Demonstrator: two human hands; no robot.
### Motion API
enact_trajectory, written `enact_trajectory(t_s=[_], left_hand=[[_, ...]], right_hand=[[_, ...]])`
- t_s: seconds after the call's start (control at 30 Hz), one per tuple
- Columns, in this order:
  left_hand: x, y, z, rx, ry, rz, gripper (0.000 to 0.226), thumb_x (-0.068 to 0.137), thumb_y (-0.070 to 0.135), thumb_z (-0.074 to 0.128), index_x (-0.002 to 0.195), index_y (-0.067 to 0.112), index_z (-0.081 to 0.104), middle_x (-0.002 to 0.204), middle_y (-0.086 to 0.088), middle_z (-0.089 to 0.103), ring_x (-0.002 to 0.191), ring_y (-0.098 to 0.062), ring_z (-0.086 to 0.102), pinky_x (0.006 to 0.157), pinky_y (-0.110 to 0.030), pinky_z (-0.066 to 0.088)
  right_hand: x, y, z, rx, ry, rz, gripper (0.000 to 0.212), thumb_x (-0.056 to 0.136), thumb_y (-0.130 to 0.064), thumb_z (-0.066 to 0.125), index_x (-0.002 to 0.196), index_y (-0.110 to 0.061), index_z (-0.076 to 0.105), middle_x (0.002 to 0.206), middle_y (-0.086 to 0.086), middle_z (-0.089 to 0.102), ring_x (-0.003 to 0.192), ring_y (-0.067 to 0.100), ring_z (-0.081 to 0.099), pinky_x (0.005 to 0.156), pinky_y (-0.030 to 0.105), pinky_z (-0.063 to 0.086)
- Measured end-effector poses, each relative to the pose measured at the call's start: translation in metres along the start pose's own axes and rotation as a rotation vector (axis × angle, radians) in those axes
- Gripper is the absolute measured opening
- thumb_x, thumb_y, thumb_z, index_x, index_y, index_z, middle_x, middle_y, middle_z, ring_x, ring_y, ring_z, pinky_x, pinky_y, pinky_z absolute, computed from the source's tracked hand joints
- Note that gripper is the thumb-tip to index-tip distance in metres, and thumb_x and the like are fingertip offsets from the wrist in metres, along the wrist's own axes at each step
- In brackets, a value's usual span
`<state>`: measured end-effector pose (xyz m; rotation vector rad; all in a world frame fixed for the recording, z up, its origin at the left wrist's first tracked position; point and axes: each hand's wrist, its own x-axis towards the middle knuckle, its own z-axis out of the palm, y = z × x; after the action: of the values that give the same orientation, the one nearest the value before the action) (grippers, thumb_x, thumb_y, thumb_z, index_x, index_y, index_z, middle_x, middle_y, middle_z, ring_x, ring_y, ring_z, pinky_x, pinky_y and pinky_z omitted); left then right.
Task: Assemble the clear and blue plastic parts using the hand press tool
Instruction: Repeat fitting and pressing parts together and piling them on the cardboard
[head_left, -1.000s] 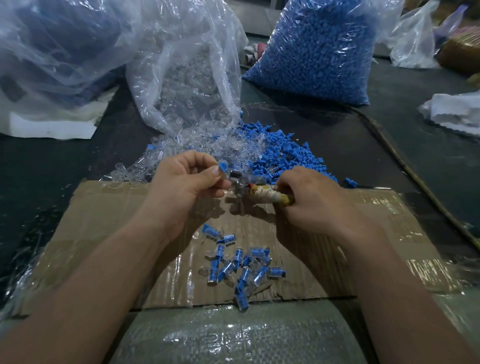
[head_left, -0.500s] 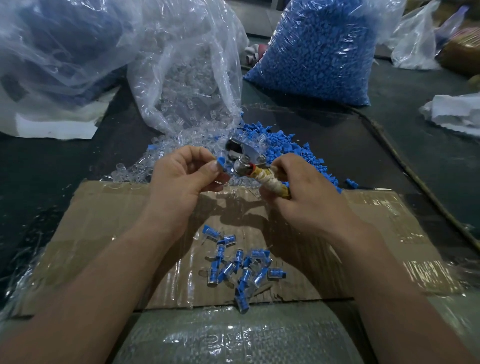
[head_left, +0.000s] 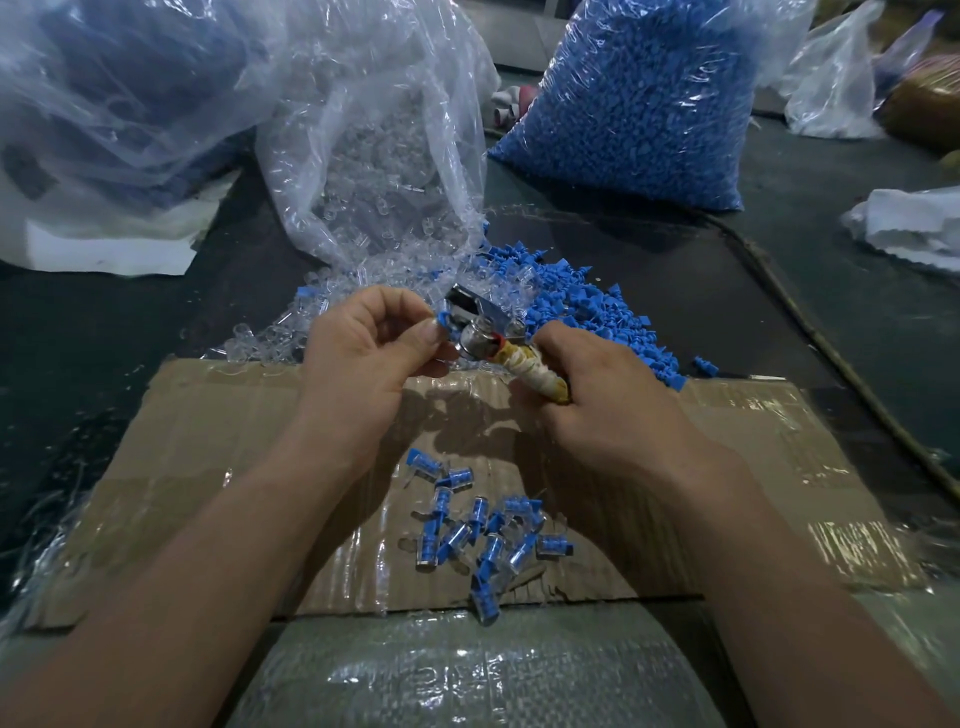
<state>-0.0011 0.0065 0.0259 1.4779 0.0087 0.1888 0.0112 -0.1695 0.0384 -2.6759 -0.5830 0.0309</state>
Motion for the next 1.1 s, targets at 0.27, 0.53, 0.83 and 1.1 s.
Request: enact_trajectory(t_s=[0.27, 0.53, 0.83, 1.1], left_hand=[[-0.003, 0.002, 0.001, 0.118, 0.032, 0.007, 0.017, 0.084, -0.004, 0.055, 0.077, 0.011, 0.057, 0.076, -0.009, 0.061, 0.066, -0.013, 0.06, 0.061, -0.02, 0.054], [-0.003, 0.002, 0.001, 0.123, 0.046, -0.005, 0.018, 0.084, -0.006, 0.056, 0.077, 0.011, 0.057, 0.073, -0.008, 0.061, 0.06, -0.008, 0.061, 0.059, -0.017, 0.053], [0.0, -0.001, -0.005, 0.055, 0.119, -0.005, 0.017, 0.082, -0.004, 0.06, 0.076, 0.012, 0.061, 0.061, 0.002, 0.065, 0.057, -0.006, 0.063, 0.047, -0.015, 0.047], [-0.004, 0.011, -0.011, 0.04, -0.331, -0.117, 0.011, 0.06, 0.017, 0.069, 0.07, 0.018, 0.073, 0.059, -0.002, 0.067, 0.041, -0.006, 0.051, 0.039, -0.014, 0.04]], right_hand=[[0.001, -0.004, 0.001, 0.021, 0.002, 0.028, 0.021, 0.086, -0.03, 0.059, 0.082, -0.029, 0.039, 0.072, -0.014, 0.042, 0.066, 0.001, 0.04, 0.054, 0.022, 0.027], [0.001, -0.004, 0.004, -0.024, 0.033, 0.036, 0.019, 0.084, -0.029, 0.061, 0.084, -0.027, 0.042, 0.078, -0.01, 0.048, 0.071, 0.009, 0.044, 0.055, 0.024, 0.028], [0.002, 0.011, -0.001, -0.078, 0.021, 0.066, 0.023, 0.082, -0.035, 0.062, 0.101, -0.024, 0.053, 0.09, -0.007, 0.052, 0.082, 0.012, 0.048, 0.067, 0.029, 0.037], [0.002, 0.014, -0.006, -0.083, -0.11, 0.122, 0.027, 0.068, -0.048, 0.071, 0.081, -0.032, 0.054, 0.079, -0.015, 0.052, 0.071, 0.0, 0.045, 0.061, 0.026, 0.039]])
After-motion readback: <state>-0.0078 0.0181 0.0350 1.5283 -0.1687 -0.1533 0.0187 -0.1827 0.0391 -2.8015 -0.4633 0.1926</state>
